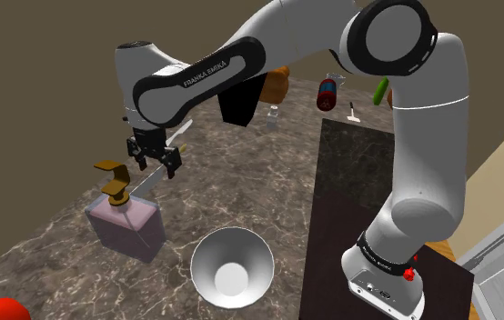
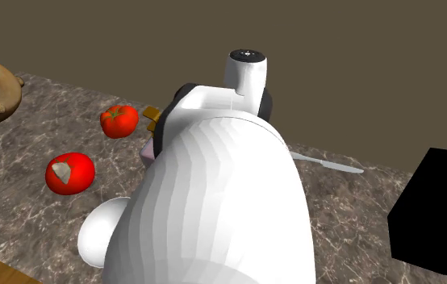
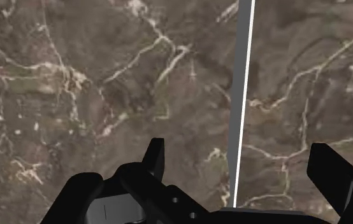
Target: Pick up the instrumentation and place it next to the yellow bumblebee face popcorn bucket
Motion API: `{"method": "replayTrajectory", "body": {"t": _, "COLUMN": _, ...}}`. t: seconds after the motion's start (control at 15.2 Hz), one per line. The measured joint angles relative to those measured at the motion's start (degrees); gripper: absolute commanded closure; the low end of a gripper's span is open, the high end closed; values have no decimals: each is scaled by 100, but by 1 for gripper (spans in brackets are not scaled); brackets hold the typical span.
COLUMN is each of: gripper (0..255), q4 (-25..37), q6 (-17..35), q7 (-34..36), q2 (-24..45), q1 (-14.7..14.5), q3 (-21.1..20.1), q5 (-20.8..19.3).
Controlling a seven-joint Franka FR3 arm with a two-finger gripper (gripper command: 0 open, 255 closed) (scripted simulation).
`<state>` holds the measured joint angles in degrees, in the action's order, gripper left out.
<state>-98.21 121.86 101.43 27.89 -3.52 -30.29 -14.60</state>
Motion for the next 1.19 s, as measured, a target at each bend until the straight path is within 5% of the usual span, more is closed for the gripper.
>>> {"method": "replayTrajectory", "body": {"t": 0.46, "gripper": 0, "q4": -47, "q6": 94, "q7": 25, "q2": 50, "q1": -14, "q3": 19, "q5": -33}}
{"method": "replayTrajectory", "body": {"t": 0.53, "gripper": 255, "q4": -47, "q6": 94, "q7": 25, "q2": 50, "q1": -14, "q3": 19, "q5": -33}}
{"method": "replayTrajectory", "body": {"t": 1.19, "gripper": 255, "q4": -47, "q6": 94, "q7": 24, "q2": 50, "q1": -14, "q3": 19, "q5": -33}}
